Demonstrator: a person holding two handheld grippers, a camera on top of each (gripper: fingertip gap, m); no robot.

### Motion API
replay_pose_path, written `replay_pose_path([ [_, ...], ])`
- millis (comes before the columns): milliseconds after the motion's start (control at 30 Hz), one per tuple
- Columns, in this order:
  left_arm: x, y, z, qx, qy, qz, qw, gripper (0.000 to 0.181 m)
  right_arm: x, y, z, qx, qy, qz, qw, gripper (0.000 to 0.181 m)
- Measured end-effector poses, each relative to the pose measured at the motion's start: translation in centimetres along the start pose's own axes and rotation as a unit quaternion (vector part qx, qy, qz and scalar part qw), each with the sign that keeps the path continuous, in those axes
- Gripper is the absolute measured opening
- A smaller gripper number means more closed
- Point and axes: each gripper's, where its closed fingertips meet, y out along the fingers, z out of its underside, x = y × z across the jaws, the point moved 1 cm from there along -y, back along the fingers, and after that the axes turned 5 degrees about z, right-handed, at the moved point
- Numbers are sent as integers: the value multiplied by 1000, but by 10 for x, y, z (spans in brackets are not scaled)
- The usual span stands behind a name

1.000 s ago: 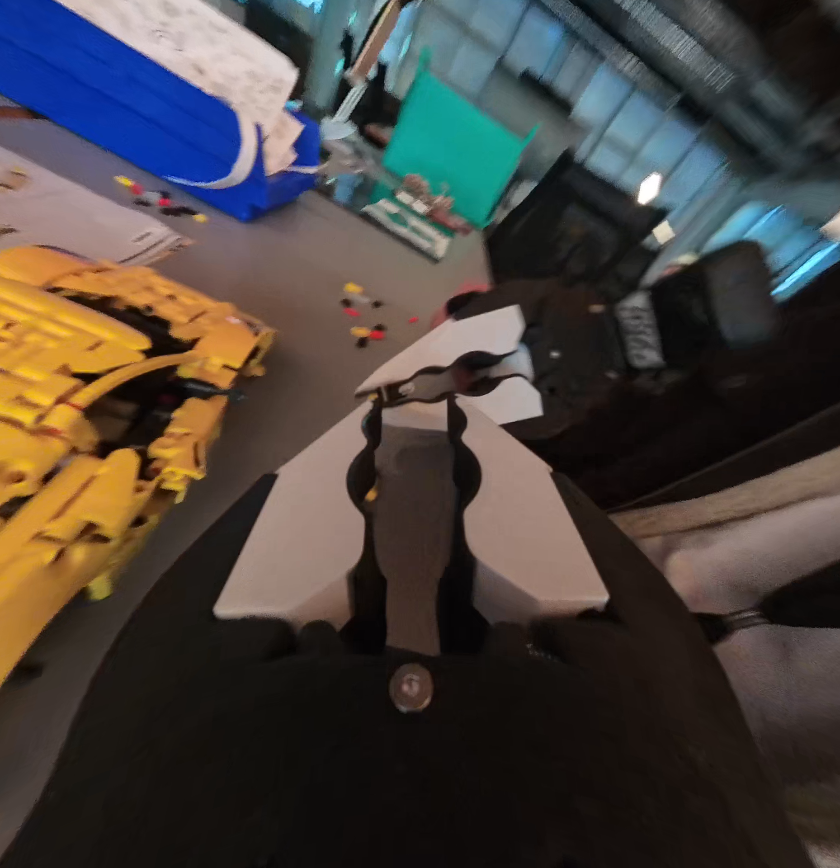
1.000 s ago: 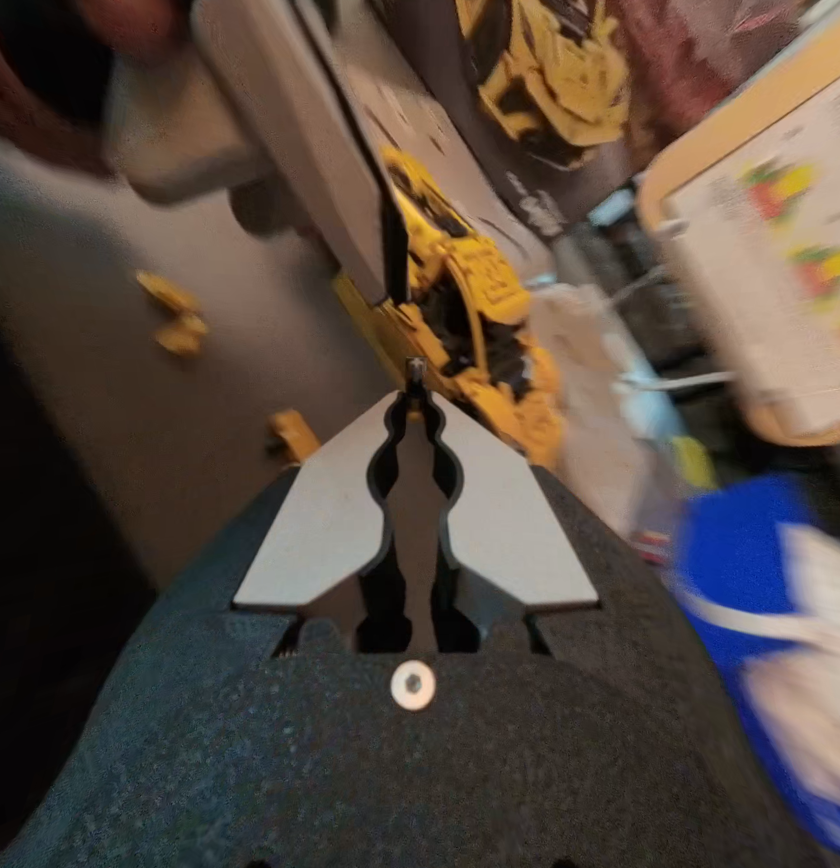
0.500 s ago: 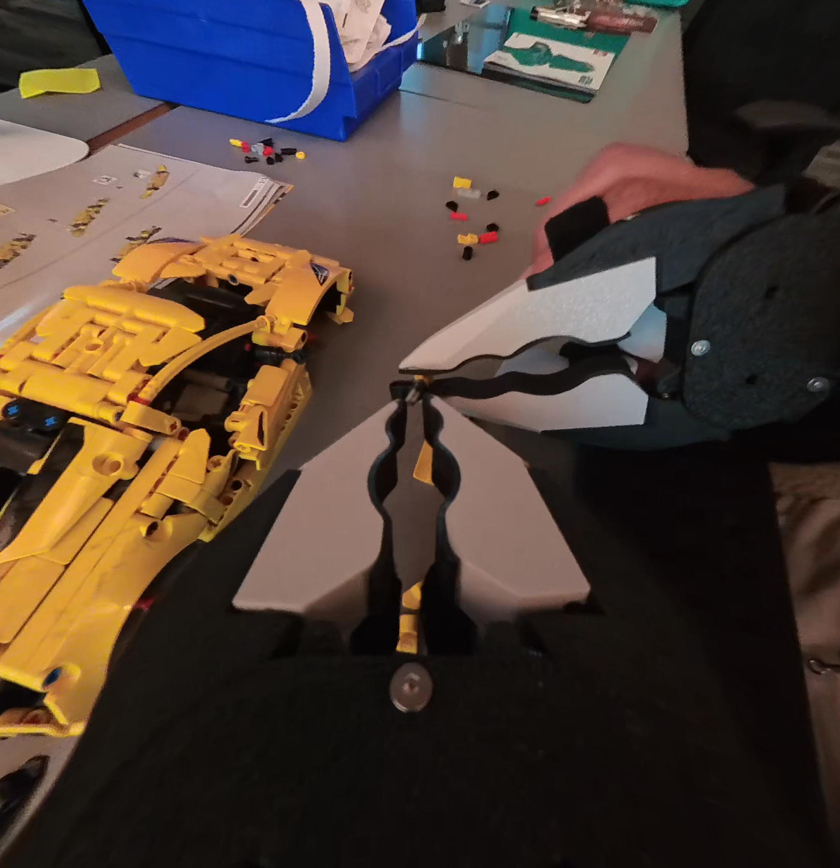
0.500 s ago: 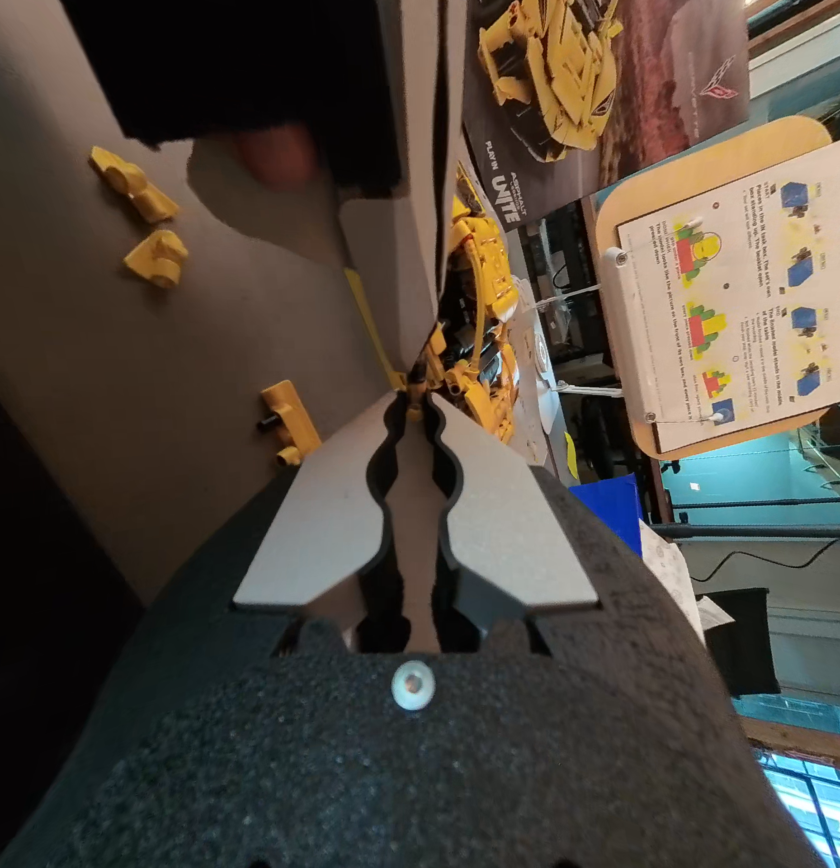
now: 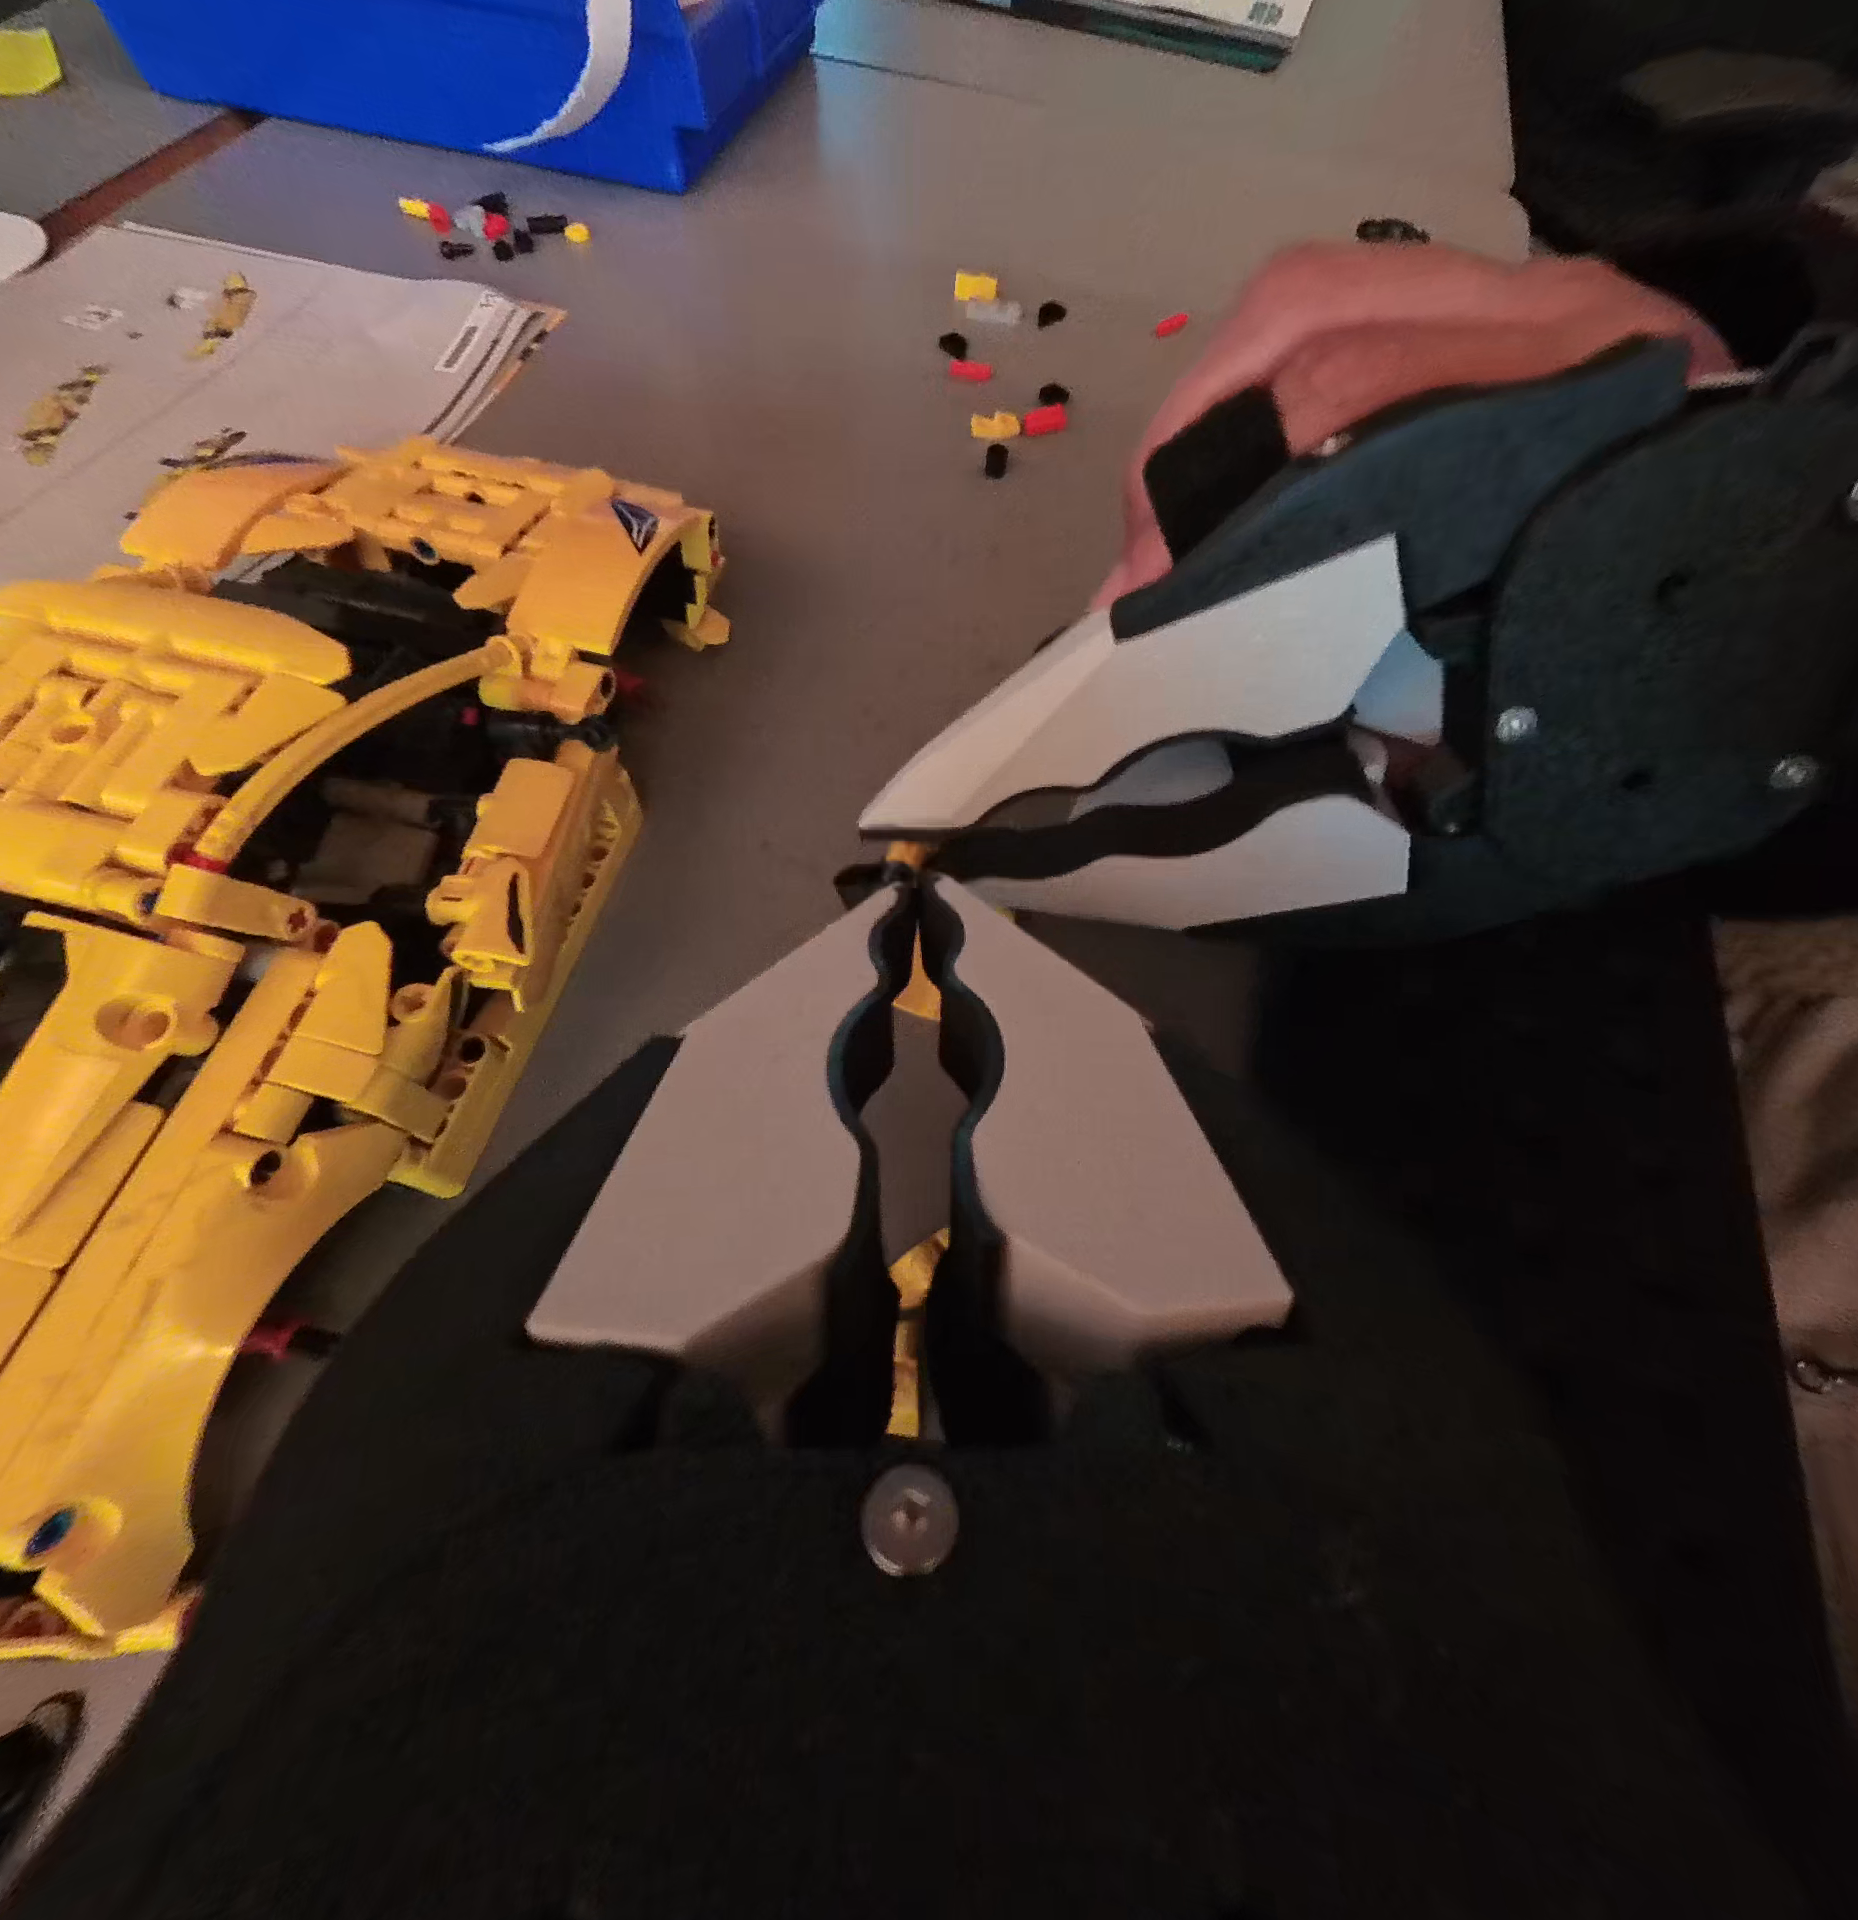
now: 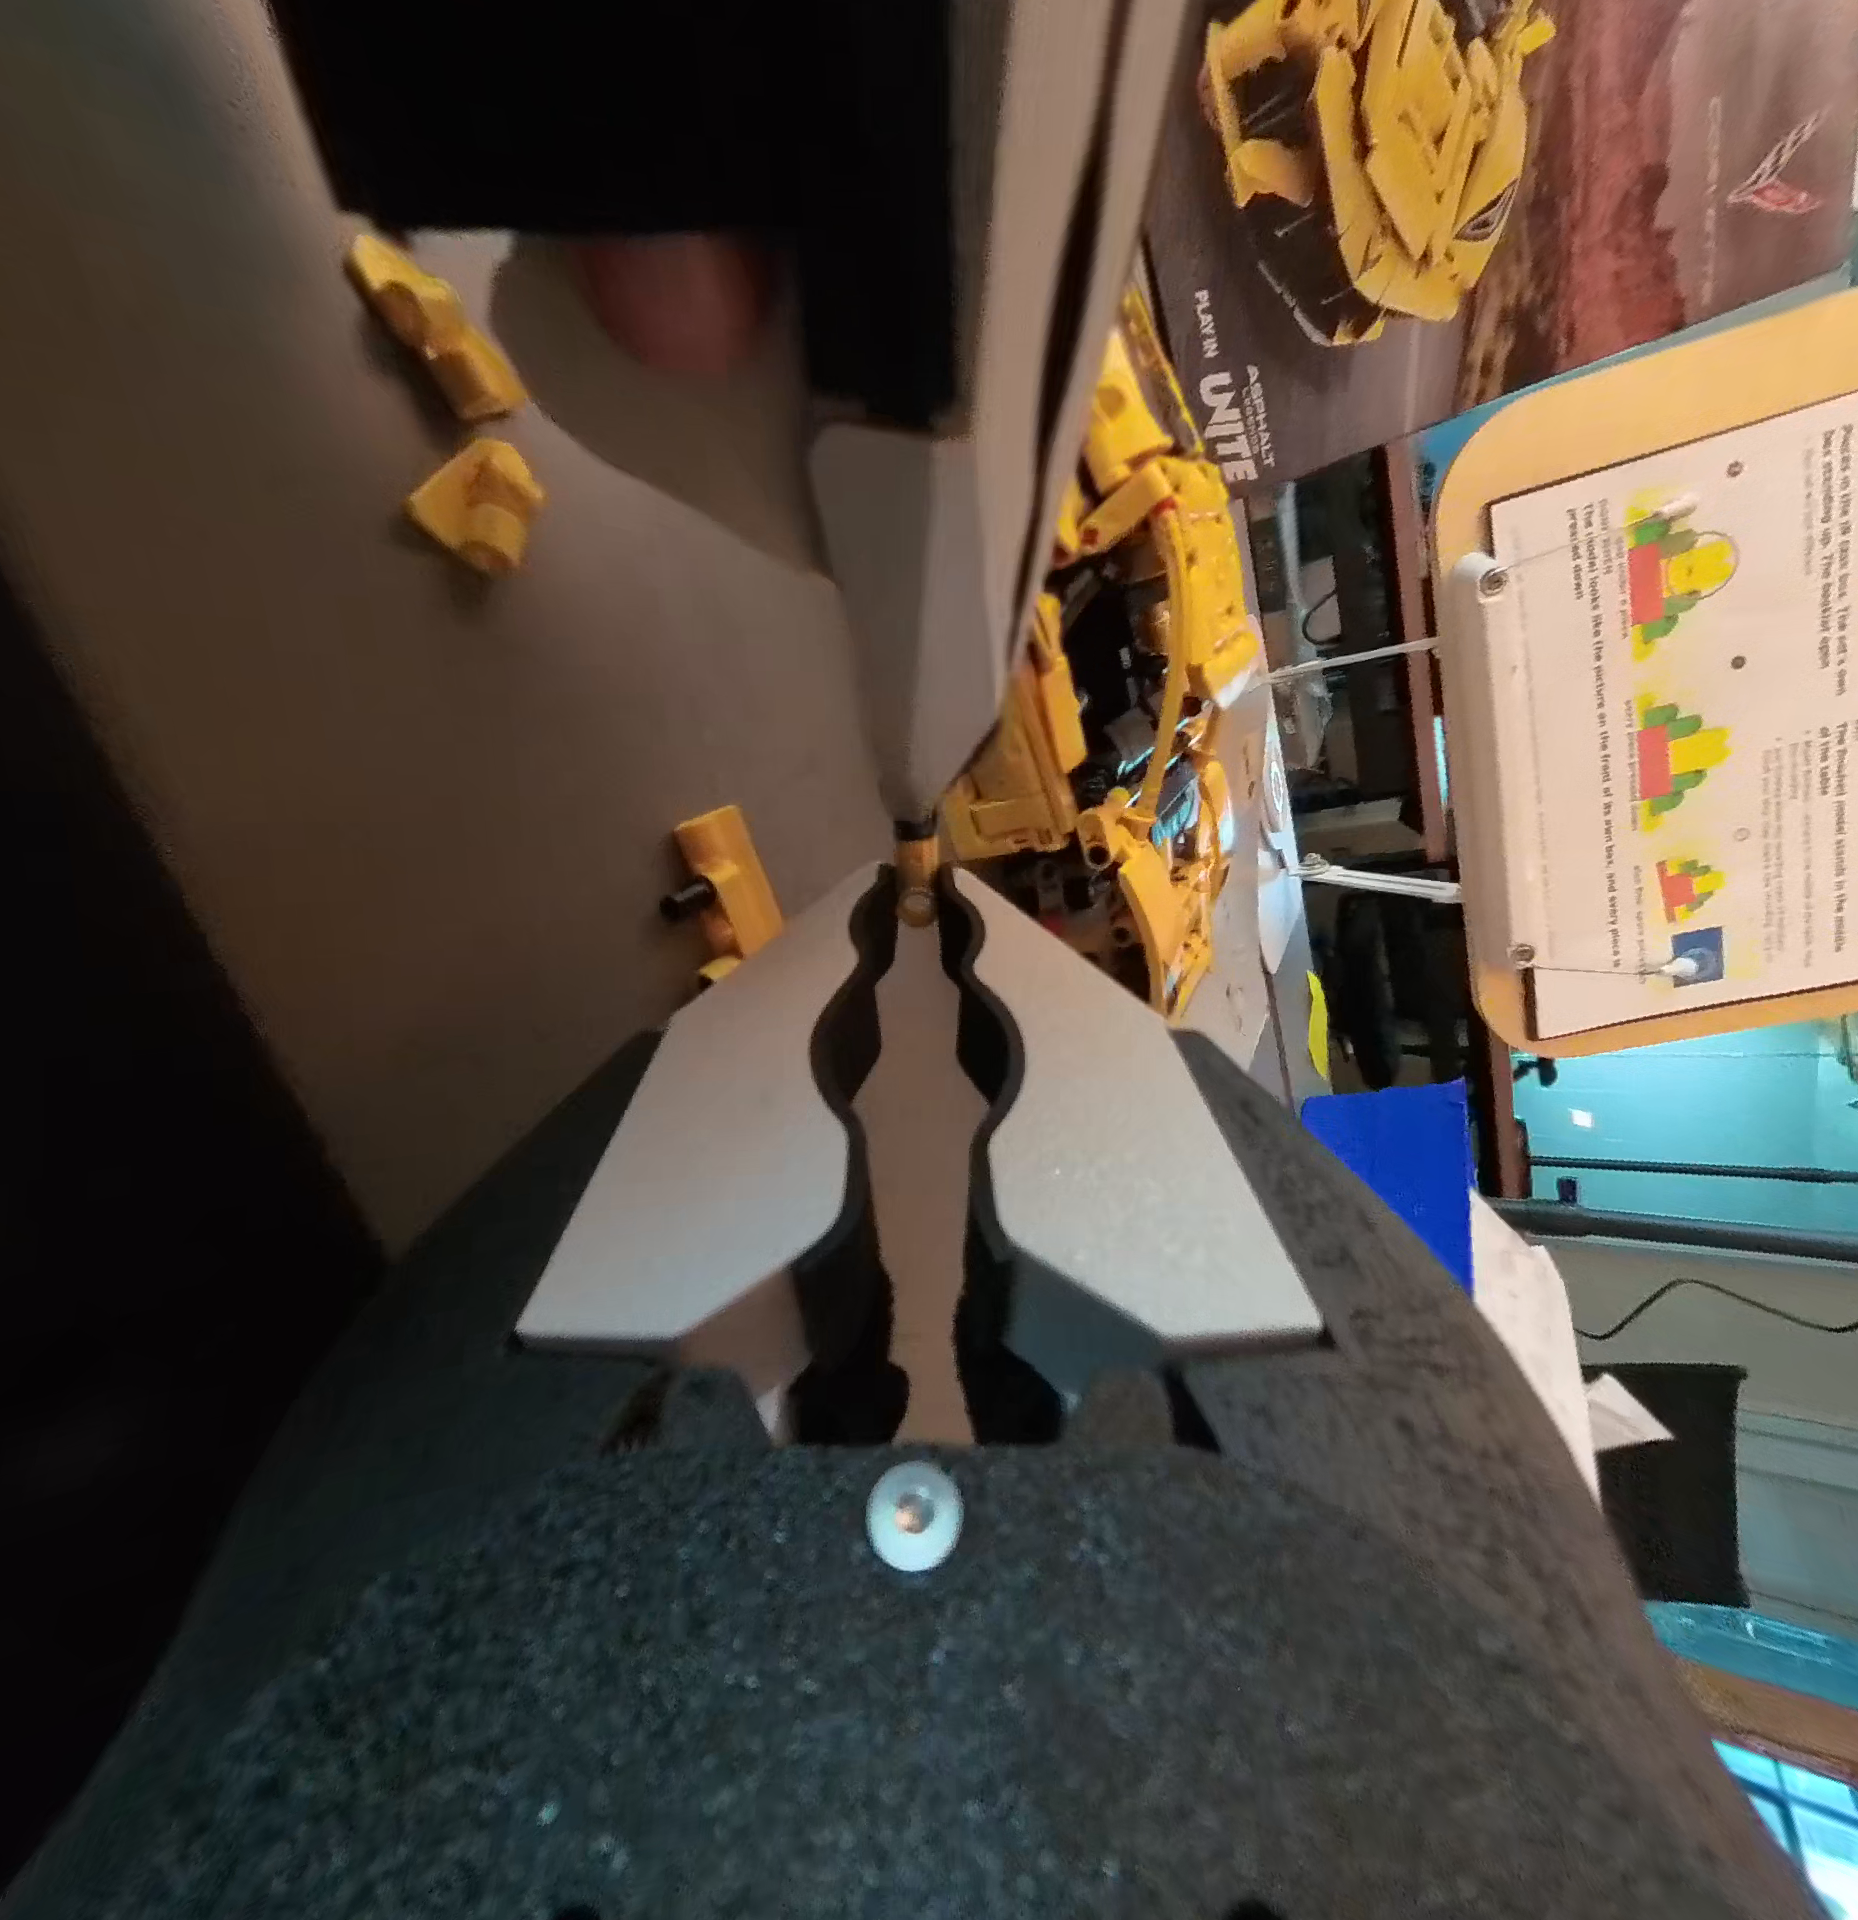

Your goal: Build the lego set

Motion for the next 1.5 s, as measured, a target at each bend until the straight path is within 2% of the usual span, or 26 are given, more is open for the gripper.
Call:
replay_pose_path([
  [133, 0, 0, 0, -3, -7, 3, 1000, 2, 0, 0, 1, 0, -10, 5, 1000, 7],
  [300, 4, 0, 1, -8, -45, 12, 999, 32, 0, 0, 0, -5, -18, 9, 1000, 7],
  [733, 7, -4, -1, -22, -66, 22, 997, 32, 0, -7, -12, -44, -41, 24, 998, 7],
  [867, -7, -11, -5, -35, -57, 87, 994, 38, 2, -10, -15, -70, -43, 12, 997, 7],
  [967, -11, -17, -6, -43, -57, 112, 991, 39, 4, -18, -20, -123, -62, 9, 990, 7],
  [1033, -10, -17, -4, -39, -72, 120, 989, 39, 1, -20, -19, -124, -68, 15, 990, 8],
  [1167, -18, -17, -2, -33, -87, 153, 984, 38, 3, -32, -29, -174, -85, 19, 981, 7],
  [1200, -20, -16, -1, -30, -82, 157, 984, 33, 3, -33, -30, -178, -84, 19, 980, 7],
  [1233, -21, -16, 1, -26, -75, 157, 984, 18, 4, -33, -30, -178, -82, 15, 980, 7],
  [1300, -21, -15, 3, -19, -62, 147, 987, 16, 6, -32, -28, -176, -76, 6, 981, 7],
  [1433, -20, -17, 1, -18, -37, 134, 990, 16, 3, -33, -29, -179, 0, -28, 983, 9],
  [1500, -10, -16, 12, 15, 14, 88, 996, 16, 0, -34, -25, -180, 63, -73, 979, 24],
])
